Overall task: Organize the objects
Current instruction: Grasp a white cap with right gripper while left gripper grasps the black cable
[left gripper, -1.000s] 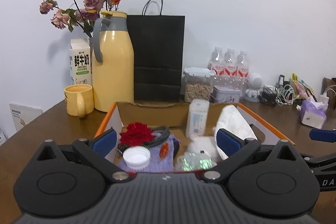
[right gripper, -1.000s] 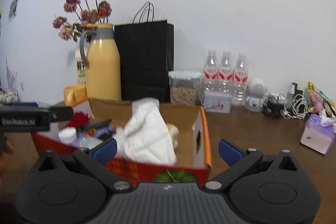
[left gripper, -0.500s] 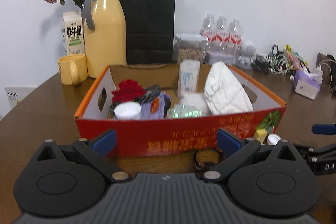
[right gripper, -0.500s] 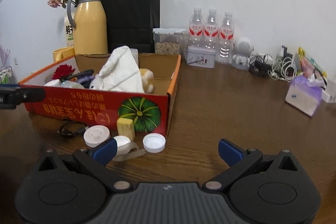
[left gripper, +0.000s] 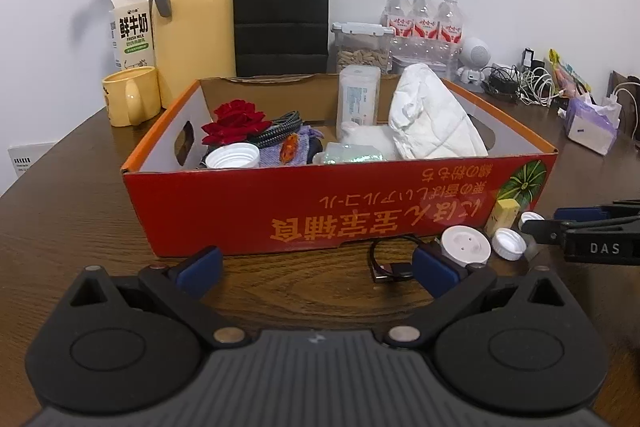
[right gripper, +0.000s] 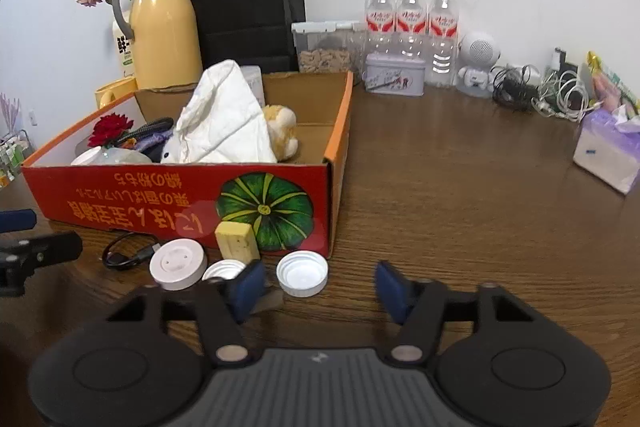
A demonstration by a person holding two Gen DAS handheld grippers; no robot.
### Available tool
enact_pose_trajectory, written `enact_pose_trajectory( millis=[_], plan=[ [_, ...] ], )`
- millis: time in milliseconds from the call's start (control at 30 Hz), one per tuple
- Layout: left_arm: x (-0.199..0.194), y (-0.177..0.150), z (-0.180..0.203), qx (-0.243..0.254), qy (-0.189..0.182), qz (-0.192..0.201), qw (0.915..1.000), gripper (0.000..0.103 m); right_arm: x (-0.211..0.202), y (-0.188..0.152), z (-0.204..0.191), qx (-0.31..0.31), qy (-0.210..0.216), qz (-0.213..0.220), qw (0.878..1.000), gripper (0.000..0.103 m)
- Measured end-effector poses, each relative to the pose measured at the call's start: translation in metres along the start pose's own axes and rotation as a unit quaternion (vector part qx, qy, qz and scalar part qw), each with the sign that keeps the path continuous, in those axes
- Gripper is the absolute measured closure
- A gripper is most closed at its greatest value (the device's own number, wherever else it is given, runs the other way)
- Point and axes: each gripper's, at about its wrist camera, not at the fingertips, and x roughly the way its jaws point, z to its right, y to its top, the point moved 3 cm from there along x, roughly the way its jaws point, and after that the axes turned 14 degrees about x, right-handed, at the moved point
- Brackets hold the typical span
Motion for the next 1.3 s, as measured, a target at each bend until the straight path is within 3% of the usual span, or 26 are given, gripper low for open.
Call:
enact_pose_trajectory(
  millis=[100, 167, 200, 700, 867, 1000, 1300],
  plan=[
    [0.005, 0.000, 0.004, -0.002, -0.003, -0.009, 1.0000, 0.000, 0.002, -0.001, -0.002, 0.003, 0.000, 0.004, 1.000, 0.052],
    [0.007, 0.002, 0.007, -0.002, -0.008, -0.013, 0.9999, 0.000, 0.002, -0.001, -0.003, 0.006, 0.009, 0.004, 1.000, 0.071],
    [0.009, 0.003, 0.010, -0.001, -0.011, -0.014, 0.9998, 0.000, 0.002, -0.001, -0.003, 0.007, 0.012, 0.004, 1.000, 0.075],
    [0.029, 0.009, 0.030, 0.013, -0.009, -0.042, 0.9990, 0.001, -0.017, -0.001, -0.003, 0.017, 0.020, 0.057, 0.998, 0.076],
    [0.031, 0.008, 0.034, 0.017, -0.014, -0.048, 0.9986, 0.021, -0.022, -0.002, -0.005, 0.013, 0.016, 0.070, 0.997, 0.076],
    [0.025, 0.009, 0.038, 0.028, -0.030, -0.032, 0.9986, 0.061, -0.024, -0.003, -0.007, 0.011, 0.016, 0.072, 0.997, 0.076],
    [0.021, 0.008, 0.036, 0.016, -0.051, -0.023, 0.9983, 0.066, -0.024, -0.004, -0.008, 0.009, 0.010, 0.074, 0.997, 0.076]
  ],
)
